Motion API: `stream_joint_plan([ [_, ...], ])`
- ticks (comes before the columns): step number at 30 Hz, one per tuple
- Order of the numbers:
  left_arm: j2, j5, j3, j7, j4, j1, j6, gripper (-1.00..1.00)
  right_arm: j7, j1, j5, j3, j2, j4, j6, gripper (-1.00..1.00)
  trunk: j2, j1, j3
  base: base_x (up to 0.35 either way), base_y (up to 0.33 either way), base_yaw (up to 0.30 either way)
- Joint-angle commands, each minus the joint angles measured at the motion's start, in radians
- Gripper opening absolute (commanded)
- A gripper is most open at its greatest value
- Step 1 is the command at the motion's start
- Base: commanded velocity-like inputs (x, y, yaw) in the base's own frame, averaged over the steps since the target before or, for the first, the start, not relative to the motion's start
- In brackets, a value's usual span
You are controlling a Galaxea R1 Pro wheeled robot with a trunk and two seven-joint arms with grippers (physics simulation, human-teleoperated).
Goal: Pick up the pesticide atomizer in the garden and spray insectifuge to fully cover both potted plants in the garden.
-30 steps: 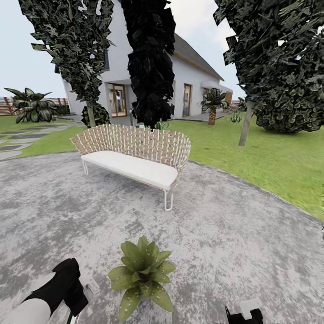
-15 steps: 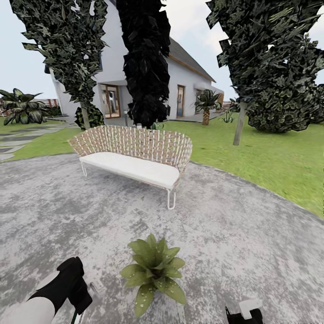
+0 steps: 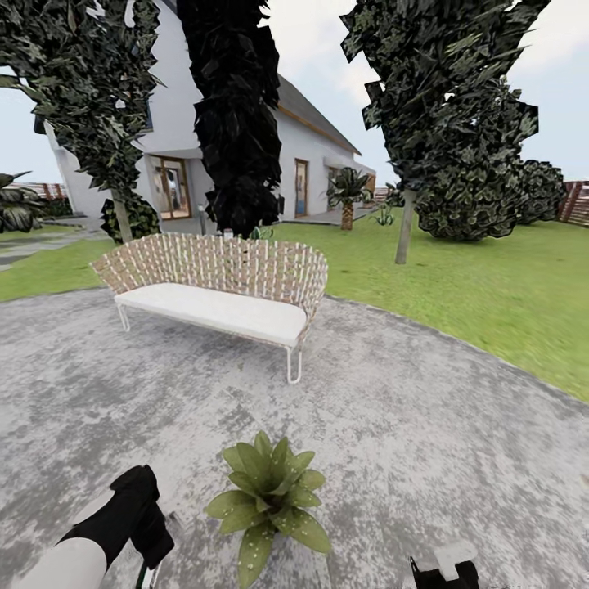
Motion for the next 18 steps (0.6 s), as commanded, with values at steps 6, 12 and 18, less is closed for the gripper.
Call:
stream_joint_plan([
  [6, 0.028, -0.008, 0.003, -0.010, 0.000, -0.036, 0.007, -1.00, -0.004, -0.001, 0.010, -0.005, 0.000, 0.002, -0.003, 1.00, 0.000, 0.000, 0.005, 0.000, 0.000, -0.231],
  [12, 0.035, -0.008, -0.001, -0.020, 0.001, -0.037, 0.006, -1.00, -0.004, -0.001, 0.010, -0.005, 0.000, 0.002, -0.003, 1.00, 0.000, 0.000, 0.010, 0.000, 0.002, -0.230],
  [18, 0.028, -0.009, 0.001, -0.017, 0.010, -0.033, 0.006, -1.00, -0.004, -0.001, 0.012, -0.004, -0.001, 0.002, -0.004, 1.00, 0.000, 0.000, 0.011, 0.000, 0.250, -0.040],
])
